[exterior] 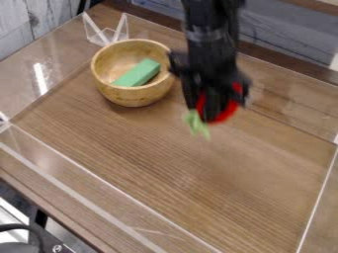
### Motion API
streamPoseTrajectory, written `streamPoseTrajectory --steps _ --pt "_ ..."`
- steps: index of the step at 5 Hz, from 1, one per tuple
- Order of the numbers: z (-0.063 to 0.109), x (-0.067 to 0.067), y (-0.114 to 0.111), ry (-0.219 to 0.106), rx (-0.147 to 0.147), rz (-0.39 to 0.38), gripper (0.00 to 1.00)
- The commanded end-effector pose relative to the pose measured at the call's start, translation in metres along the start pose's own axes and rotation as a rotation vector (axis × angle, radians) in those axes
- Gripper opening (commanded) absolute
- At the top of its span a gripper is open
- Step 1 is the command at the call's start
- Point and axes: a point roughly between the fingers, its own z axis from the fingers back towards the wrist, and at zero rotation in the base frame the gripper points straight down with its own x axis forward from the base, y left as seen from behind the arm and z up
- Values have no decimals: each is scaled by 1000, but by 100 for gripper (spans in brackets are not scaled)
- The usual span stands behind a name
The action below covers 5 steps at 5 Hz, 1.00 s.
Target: Move the red object to the left side of the table
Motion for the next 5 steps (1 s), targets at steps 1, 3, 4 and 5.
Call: streamPoseTrajectory --steps 1,3,4,5 --pt "36 4 32 -54 30 17 0" --pt "24 -25 123 -23 82 180 0" --pt "23 -41 154 -3 90 153 0" --pt "13 -48 179 9 87 139 0"
